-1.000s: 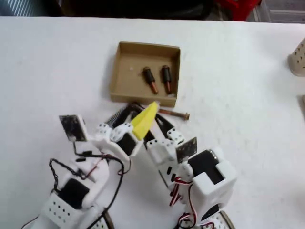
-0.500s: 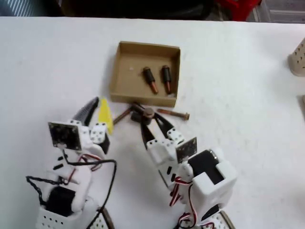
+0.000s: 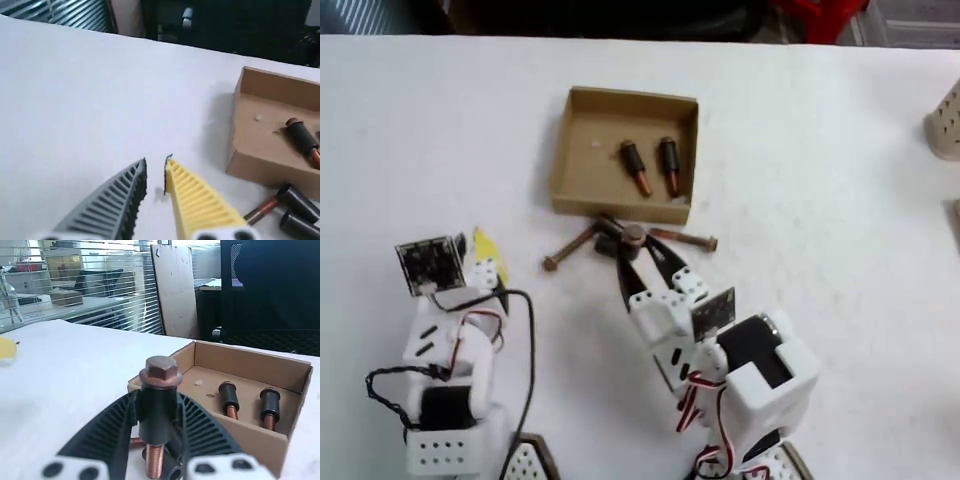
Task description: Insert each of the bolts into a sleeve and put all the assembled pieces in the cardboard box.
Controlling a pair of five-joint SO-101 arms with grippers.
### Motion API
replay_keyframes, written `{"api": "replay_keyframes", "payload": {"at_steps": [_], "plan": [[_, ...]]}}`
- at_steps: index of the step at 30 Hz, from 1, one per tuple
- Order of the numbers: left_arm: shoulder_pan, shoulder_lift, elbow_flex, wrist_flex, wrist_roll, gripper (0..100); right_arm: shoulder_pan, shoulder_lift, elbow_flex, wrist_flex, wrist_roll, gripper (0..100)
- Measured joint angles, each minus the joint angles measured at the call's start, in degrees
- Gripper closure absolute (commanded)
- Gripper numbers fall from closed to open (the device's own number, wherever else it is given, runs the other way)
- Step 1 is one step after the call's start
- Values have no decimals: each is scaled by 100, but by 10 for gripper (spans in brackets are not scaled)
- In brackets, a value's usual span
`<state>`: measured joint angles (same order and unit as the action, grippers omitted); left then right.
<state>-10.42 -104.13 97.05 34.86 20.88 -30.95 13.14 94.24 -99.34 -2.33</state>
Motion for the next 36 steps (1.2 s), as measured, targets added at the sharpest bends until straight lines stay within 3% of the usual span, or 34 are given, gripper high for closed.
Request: {"api": "replay_keyframes", "payload": {"at_steps": [5, 12, 19, 24, 36], "plan": [[-360, 18, 0, 835, -35, 899, 18, 0, 0, 0, 0, 982], [-448, 18, 0, 2207, -1354, 899, 404, -624, 141, 141, 0, 982], [-475, 18, 0, 2347, -1785, 899, 730, -1732, 202, 1055, 0, 982], [-475, 18, 0, 2347, -1785, 899, 800, -2892, 0, 2681, 0, 982], [-501, 18, 0, 2347, -1785, 899, 1169, -5134, -1881, 7921, 0, 978]]}}
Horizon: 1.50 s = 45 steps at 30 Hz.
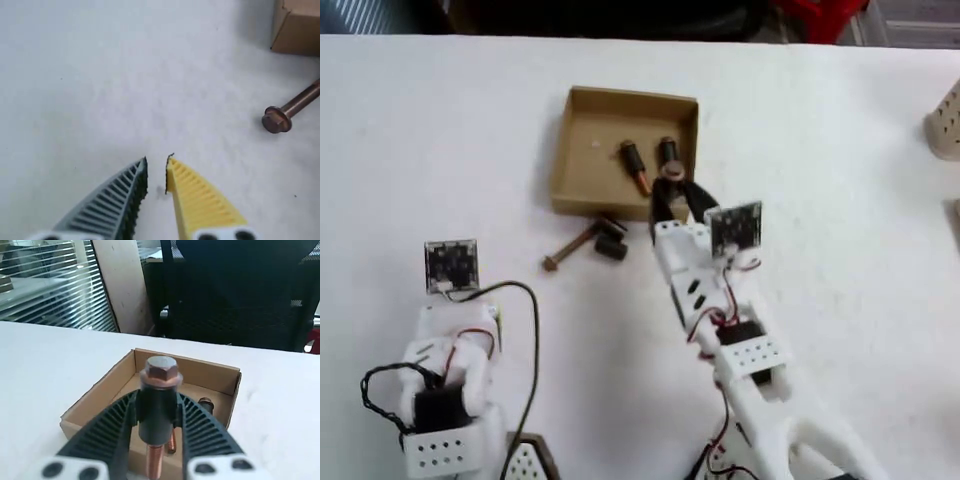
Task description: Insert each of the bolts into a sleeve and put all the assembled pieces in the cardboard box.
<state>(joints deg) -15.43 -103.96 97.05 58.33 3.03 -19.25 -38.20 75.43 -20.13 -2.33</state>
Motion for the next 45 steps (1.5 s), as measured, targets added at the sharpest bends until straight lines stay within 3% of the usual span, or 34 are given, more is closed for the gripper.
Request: {"api": "replay_keyframes", "payload": {"at_steps": [8, 13, 21, 28, 36, 43, 45], "plan": [[-202, 0, 0, 0, 0, 899, -9, 870, -2163, 2198, 0, 978], [-202, 0, 0, 0, 0, 899, 18, 2189, -3613, 2971, 0, 979], [-202, 0, 0, 0, 0, 899, 62, 4712, -6171, 4448, 668, 978], [-202, 0, 0, 0, 0, 898, 141, 6769, -8633, 6092, 1284, 977], [-202, 0, 0, 0, 0, 898, 220, 8545, -11358, 7947, 1380, 975], [-202, 0, 0, 0, 0, 898, 202, 9371, -13327, 9248, 1380, 789], [-202, 0, 0, 0, 0, 898, 211, 9521, -13785, 9547, 1380, 784]]}}
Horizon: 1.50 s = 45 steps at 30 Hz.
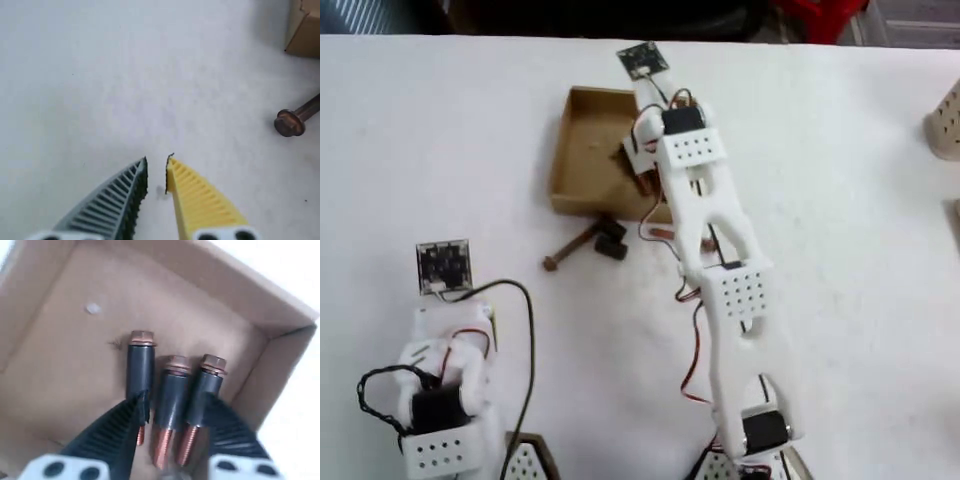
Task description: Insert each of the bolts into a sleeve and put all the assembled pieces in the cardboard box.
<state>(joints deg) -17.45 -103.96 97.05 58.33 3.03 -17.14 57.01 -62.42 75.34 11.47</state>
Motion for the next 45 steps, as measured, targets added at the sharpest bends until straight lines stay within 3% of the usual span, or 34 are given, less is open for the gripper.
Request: {"api": "replay_keyframes", "payload": {"at_steps": [7, 13, 21, 27, 37, 45], "plan": [[0, 0, 0, 0, 0, 898, 0, 255, -1134, 993, 0, 981], [0, 0, 0, 0, 0, 898, -88, 255, -2549, 2295, 0, 985], [0, 0, 0, 0, 0, 898, -105, 255, -2813, 2347, 0, 983], [0, 0, 0, 0, 0, 898, -141, -211, -1591, 2347, 0, 982], [0, 0, 0, 0, 0, 898, -651, -2330, 1644, 2347, 9, 981], [0, 0, 0, 0, 0, 898, -1222, -3596, 3692, 2242, 563, 981]]}}
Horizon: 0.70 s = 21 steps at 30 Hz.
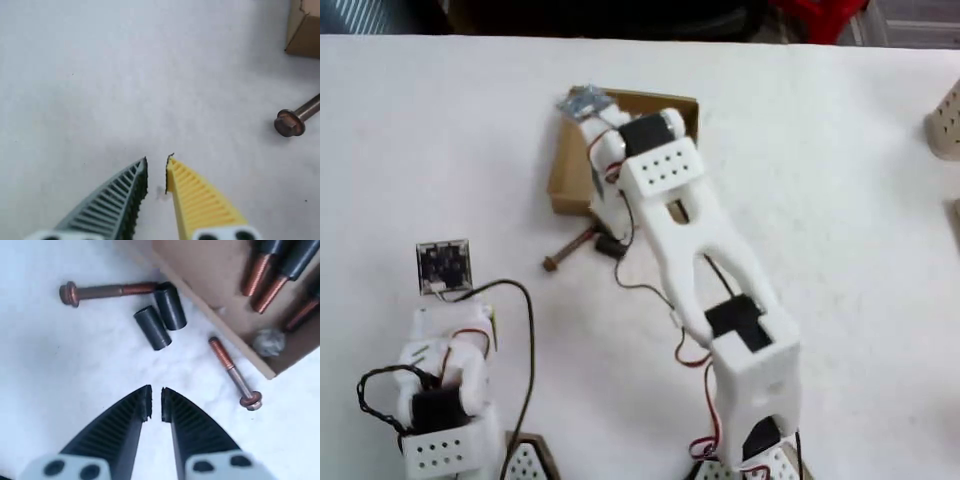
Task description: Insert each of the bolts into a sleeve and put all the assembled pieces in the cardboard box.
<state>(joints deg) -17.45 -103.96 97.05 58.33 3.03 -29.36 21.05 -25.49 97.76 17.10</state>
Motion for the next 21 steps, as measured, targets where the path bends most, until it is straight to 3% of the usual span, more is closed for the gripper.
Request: {"api": "replay_keyframes", "payload": {"at_steps": [11, 18, 21], "plan": [[0, 0, 0, 0, 0, 898, -545, -1196, 3174, -2189, 1011, 980], [0, 0, 0, 0, 0, 898, -589, -1204, 3429, -2866, 1908, 871], [0, 0, 0, 0, 0, 898, -589, -1064, 3429, -3077, 2259, 889]]}}
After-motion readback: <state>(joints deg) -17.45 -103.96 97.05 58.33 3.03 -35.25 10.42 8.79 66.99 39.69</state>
